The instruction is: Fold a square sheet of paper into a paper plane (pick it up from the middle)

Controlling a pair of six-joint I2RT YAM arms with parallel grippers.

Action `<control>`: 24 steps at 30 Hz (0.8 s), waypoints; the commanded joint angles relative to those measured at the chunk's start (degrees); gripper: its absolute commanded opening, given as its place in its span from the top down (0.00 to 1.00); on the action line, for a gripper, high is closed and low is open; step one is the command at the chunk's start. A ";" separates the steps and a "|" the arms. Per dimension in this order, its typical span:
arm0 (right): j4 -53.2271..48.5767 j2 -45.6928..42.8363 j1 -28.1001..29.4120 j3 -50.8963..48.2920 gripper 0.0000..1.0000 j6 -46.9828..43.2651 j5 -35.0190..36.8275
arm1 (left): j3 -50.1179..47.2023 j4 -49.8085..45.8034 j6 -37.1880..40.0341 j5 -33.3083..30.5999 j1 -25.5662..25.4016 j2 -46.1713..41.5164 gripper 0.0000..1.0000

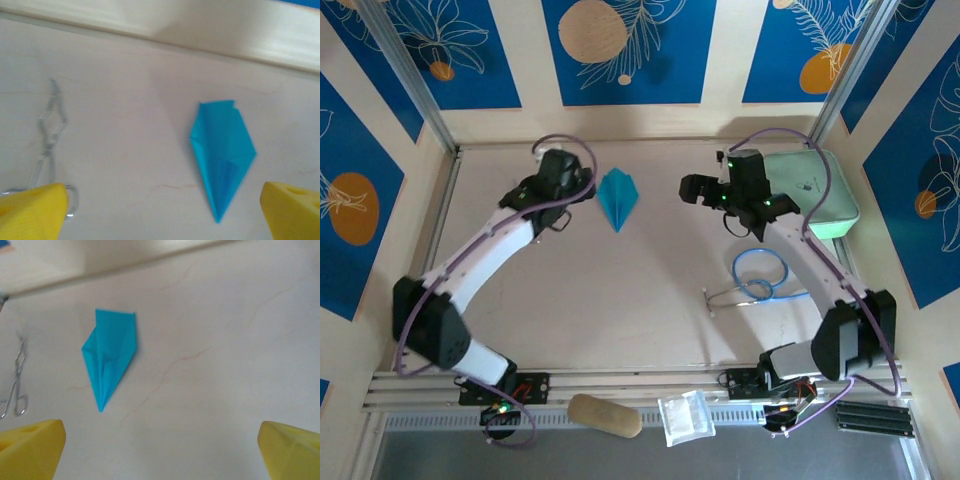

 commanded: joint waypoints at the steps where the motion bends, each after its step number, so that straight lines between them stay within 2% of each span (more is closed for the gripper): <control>1: 2.39 -3.27 -1.00 -5.13 0.01 -2.13 9.44 | -11.87 8.79 3.54 -7.76 2.47 -6.77 0.01; 4: 6.91 -5.52 -1.99 -10.17 0.01 -2.45 15.63 | -22.57 14.64 6.09 -12.27 5.18 -13.51 0.01; 8: 20.06 -7.29 -3.77 -20.21 0.01 -7.01 24.21 | -31.19 19.90 11.13 -16.99 9.64 -17.22 0.01; 11: 23.55 -6.35 -7.51 -23.90 0.01 -6.22 24.72 | -37.71 28.60 16.73 -17.13 12.37 -17.38 0.01; 13: 25.41 -5.10 -9.34 -25.80 0.01 -6.69 24.35 | -40.98 34.35 19.04 -13.91 14.24 -16.73 0.01; 16: 29.70 -3.49 -11.04 -28.99 0.01 -10.37 19.44 | -45.06 43.07 22.03 -7.14 16.96 -14.53 0.01; 21: 42.71 -1.69 -12.15 -35.46 0.01 -15.94 12.59 | -51.28 59.79 27.25 3.96 18.51 -10.48 0.01; 24: 51.07 -0.93 -13.13 -39.06 0.01 -16.87 10.09 | -53.35 66.38 29.90 9.90 18.93 -8.55 0.01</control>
